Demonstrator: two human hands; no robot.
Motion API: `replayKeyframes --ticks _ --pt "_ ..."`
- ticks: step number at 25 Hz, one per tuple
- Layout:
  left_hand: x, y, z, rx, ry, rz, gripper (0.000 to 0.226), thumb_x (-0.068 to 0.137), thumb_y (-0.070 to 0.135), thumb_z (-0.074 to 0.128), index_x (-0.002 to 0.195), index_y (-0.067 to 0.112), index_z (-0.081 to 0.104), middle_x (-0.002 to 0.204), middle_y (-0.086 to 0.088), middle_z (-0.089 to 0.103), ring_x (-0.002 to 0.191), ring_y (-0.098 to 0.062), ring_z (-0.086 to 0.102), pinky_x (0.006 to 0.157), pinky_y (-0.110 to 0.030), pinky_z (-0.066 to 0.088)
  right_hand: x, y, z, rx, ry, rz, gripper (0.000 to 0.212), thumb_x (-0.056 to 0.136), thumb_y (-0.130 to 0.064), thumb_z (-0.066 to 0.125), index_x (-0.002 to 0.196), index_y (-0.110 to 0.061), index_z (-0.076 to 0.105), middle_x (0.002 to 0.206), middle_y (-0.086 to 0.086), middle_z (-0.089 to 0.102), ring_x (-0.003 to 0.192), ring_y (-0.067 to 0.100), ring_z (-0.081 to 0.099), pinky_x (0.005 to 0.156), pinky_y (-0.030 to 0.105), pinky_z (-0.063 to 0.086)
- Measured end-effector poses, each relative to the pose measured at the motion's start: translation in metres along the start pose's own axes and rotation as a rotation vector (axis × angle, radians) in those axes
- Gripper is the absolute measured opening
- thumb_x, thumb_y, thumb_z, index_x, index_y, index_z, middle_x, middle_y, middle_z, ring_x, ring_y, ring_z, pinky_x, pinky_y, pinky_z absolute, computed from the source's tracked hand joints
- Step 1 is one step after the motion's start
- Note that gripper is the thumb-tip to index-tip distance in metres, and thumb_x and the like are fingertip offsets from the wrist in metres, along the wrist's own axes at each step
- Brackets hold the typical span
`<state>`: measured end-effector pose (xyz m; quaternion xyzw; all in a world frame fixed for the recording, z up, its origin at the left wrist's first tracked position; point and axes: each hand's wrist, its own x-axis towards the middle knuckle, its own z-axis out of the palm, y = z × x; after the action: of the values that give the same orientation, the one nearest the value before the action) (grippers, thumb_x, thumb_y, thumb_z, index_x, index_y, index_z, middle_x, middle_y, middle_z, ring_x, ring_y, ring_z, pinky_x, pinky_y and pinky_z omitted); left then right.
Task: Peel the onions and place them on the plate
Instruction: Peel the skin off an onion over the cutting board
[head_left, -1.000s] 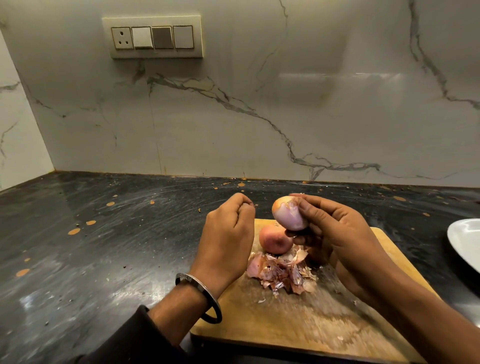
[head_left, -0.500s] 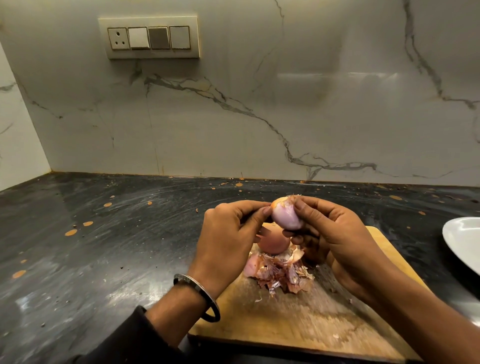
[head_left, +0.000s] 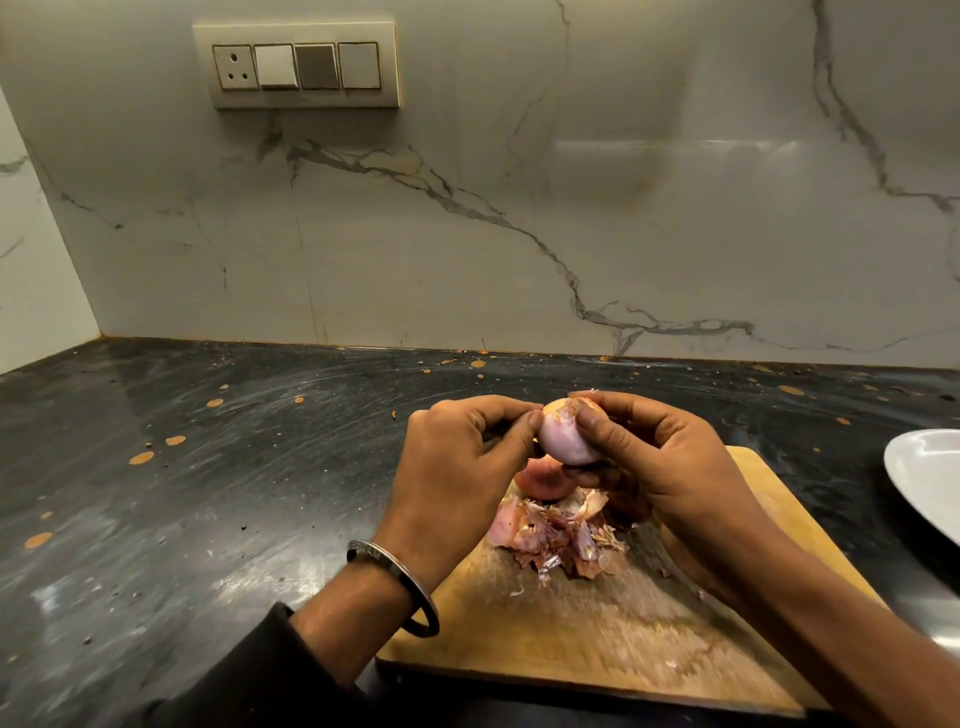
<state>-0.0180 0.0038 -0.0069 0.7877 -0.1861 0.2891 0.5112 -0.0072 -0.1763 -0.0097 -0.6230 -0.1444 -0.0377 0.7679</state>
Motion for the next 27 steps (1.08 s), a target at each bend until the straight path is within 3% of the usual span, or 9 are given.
replayKeyframes --ticks 3,7,11,16,19,23,27 --pt "-0.0003 -0.0004 0.0006 0.033 0.05 0.007 0.008 0.089 0.017 0.071 0.094 0.018 0.077 0.079 0.011 0.074 0.07 0.001 0.07 0.064 -0.023 0.059 -0.0027 0.001 0.0017 -0.065 0.002 -0.031 0.042 0.071 -0.033 0.081 0.108 -0.013 0.075 0.105 0.014 0.075 0.086 0.036 0.075 0.061 0.032 0.061" --pt "0.0001 -0.0006 0.0034 -0.111 0.024 -0.029 0.015 0.091 0.011 0.067 0.103 0.015 0.076 0.087 0.007 0.075 0.077 -0.004 0.072 0.065 -0.019 0.058 -0.0016 -0.0034 0.0011 0.001 0.014 -0.021 0.032 0.075 -0.025 0.077 0.103 -0.01 0.076 0.098 0.015 0.076 0.07 0.024 0.076 0.047 0.021 0.054" --pt "0.0025 -0.001 0.0025 -0.242 0.016 -0.123 0.012 0.089 0.009 0.067 0.097 0.014 0.075 0.084 0.001 0.076 0.077 -0.01 0.074 0.064 -0.02 0.058 -0.002 -0.005 -0.001 -0.021 -0.013 -0.037 0.037 0.07 -0.026 0.079 0.105 -0.013 0.076 0.1 0.011 0.076 0.077 0.026 0.076 0.055 0.025 0.058" --pt "-0.0002 0.001 0.0032 -0.104 0.071 -0.09 0.008 0.09 0.013 0.069 0.089 0.021 0.071 0.078 0.005 0.073 0.07 -0.005 0.072 0.061 -0.02 0.058 -0.0028 -0.0009 -0.0017 -0.117 -0.032 -0.074 0.045 0.067 -0.032 0.081 0.11 -0.019 0.074 0.107 0.008 0.075 0.089 0.029 0.076 0.063 0.027 0.059" --pt "0.0026 -0.0003 0.0023 -0.187 0.084 -0.158 0.01 0.092 0.011 0.066 0.088 0.021 0.068 0.081 0.001 0.073 0.071 -0.009 0.072 0.06 -0.02 0.057 -0.0013 0.0003 -0.0026 -0.112 -0.069 -0.072 0.052 0.064 -0.035 0.082 0.113 -0.022 0.073 0.111 0.004 0.074 0.095 0.028 0.075 0.07 0.031 0.061" --pt "0.0049 -0.0016 0.0005 -0.33 0.045 -0.282 0.008 0.096 0.01 0.059 0.097 0.011 0.067 0.087 -0.006 0.073 0.073 -0.015 0.073 0.061 -0.024 0.059 0.0011 0.0019 -0.005 -0.092 -0.142 -0.068 0.047 0.074 -0.02 0.079 0.12 -0.023 0.071 0.119 0.005 0.072 0.105 0.03 0.072 0.082 0.041 0.06" --pt "0.0051 0.0025 0.0004 -0.44 0.017 -0.328 0.014 0.098 0.017 0.054 0.103 0.011 0.066 0.089 -0.003 0.073 0.078 -0.013 0.073 0.063 -0.025 0.059 0.0041 0.0033 -0.0071 -0.102 -0.158 -0.056 0.055 0.073 -0.016 0.077 0.127 -0.021 0.066 0.126 0.004 0.069 0.114 0.028 0.068 0.094 0.047 0.055"
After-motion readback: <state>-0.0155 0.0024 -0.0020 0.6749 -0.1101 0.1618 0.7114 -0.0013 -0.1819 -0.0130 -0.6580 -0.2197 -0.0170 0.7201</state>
